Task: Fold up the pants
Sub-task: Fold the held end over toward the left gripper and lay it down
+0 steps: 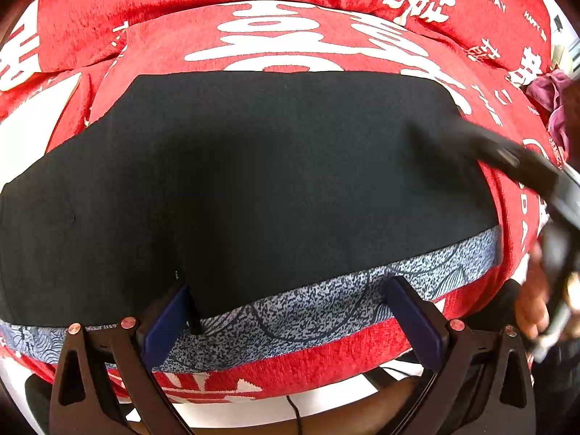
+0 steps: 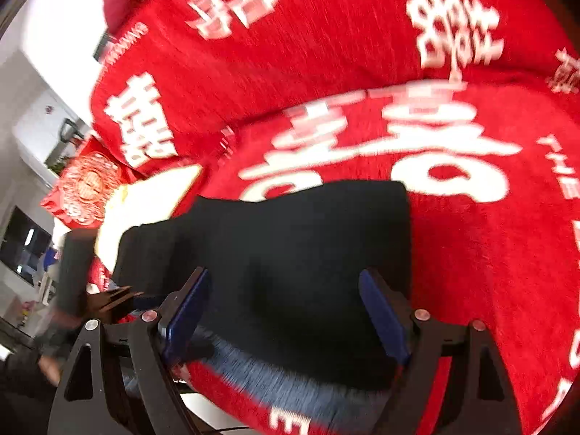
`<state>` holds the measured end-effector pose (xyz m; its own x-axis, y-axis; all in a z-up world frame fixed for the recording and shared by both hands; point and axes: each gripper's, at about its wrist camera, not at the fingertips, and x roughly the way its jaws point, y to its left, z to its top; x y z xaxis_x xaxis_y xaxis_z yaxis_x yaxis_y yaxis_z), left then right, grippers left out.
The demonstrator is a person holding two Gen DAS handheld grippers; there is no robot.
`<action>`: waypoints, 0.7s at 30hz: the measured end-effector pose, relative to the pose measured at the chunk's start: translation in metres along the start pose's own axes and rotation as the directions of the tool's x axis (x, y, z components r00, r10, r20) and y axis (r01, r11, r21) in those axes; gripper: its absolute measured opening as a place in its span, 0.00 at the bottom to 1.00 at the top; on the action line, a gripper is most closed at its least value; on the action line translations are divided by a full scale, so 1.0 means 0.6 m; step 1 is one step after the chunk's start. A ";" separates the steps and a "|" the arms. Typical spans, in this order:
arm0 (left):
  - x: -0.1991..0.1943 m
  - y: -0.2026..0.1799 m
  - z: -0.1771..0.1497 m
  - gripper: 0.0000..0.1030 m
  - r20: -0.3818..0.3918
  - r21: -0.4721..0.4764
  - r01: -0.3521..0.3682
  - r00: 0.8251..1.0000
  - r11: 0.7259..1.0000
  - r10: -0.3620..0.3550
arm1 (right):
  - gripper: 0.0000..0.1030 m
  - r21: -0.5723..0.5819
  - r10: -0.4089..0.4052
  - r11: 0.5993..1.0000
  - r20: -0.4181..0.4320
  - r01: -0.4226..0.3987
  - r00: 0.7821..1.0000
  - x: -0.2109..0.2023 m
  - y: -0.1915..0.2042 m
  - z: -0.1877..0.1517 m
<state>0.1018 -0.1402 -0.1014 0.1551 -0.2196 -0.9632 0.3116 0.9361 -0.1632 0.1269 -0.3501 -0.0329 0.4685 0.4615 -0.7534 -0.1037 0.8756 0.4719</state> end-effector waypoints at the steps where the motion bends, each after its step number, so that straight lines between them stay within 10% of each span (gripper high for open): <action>1: 0.001 0.000 0.000 1.00 0.002 0.000 -0.004 1.000 1.000 0.004 | 0.83 -0.009 -0.023 1.000 -0.015 0.023 1.000 0.017 -0.004 0.010; 8: 0.003 0.003 0.000 1.00 0.005 -0.003 -0.007 1.000 1.000 0.007 | 0.87 -0.057 -0.087 0.995 -0.031 0.085 0.996 0.053 -0.002 0.059; 21: -0.032 0.057 0.014 1.00 0.027 -0.102 0.008 1.000 0.995 -0.005 | 0.87 -0.031 -0.214 0.976 0.053 0.216 0.975 -0.070 0.046 -0.095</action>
<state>0.1172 -0.1059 -0.0865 0.1791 -0.2318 -0.9561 0.2155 0.9575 -0.1918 0.0544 -0.3372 -0.0147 0.5255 0.2548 -0.8118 -0.0273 0.9586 0.2833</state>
